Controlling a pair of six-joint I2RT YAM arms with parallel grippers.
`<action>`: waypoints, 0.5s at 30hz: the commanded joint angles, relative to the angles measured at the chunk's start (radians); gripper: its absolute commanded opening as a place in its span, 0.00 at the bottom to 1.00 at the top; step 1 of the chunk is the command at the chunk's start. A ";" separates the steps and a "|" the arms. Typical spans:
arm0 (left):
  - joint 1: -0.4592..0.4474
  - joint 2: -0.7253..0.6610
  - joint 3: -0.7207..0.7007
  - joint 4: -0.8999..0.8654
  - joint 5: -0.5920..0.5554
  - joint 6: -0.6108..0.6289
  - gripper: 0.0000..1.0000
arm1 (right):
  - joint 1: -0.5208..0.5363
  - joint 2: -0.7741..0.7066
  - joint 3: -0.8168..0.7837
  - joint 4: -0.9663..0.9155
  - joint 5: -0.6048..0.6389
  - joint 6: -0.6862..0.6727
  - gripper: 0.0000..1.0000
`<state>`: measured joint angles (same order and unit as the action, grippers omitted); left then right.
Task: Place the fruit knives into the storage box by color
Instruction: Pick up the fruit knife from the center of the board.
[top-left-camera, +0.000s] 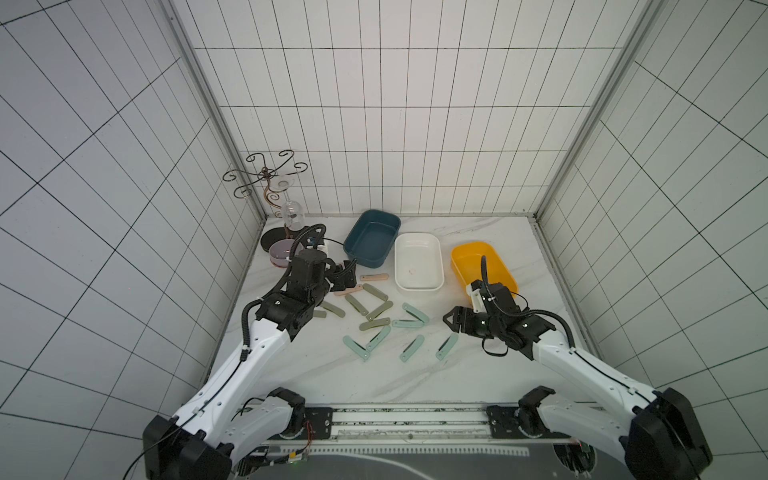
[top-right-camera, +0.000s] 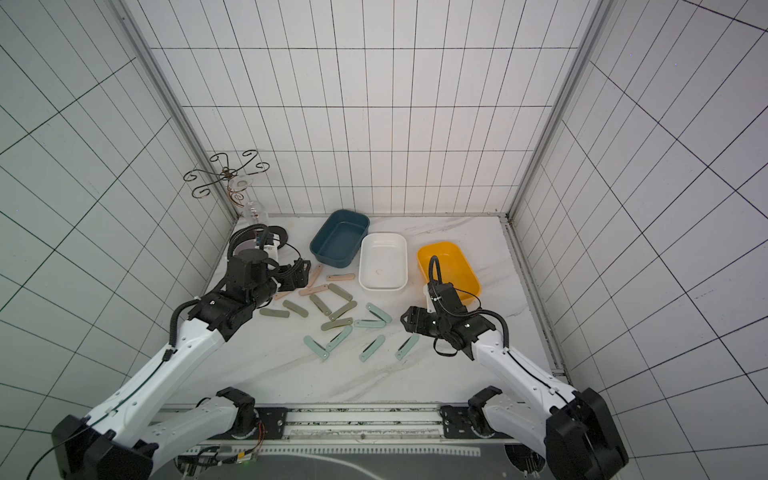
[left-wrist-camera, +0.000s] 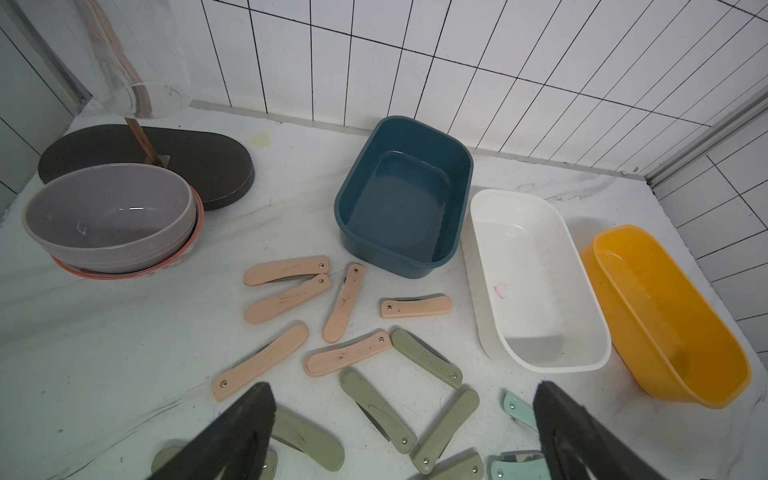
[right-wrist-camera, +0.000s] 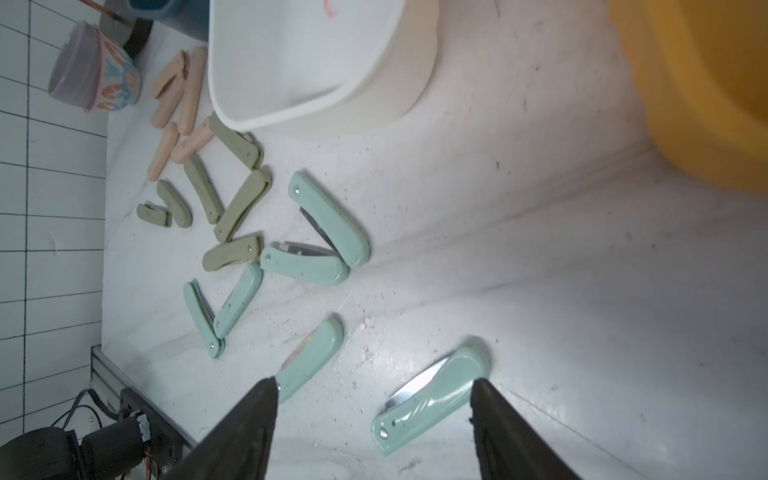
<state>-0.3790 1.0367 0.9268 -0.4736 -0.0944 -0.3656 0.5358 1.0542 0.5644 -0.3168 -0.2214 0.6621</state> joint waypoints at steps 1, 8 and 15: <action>-0.006 -0.016 -0.022 0.017 0.021 -0.024 0.97 | 0.044 -0.019 -0.071 -0.076 0.042 0.044 0.71; -0.006 -0.017 -0.034 0.032 0.028 -0.027 0.97 | 0.095 -0.004 -0.111 -0.081 0.064 0.071 0.68; -0.006 -0.029 -0.047 0.041 0.030 -0.028 0.97 | 0.130 0.072 -0.092 -0.051 0.083 0.071 0.67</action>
<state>-0.3790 1.0313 0.8963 -0.4667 -0.0731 -0.3786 0.6491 1.0992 0.5049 -0.3710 -0.1665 0.7193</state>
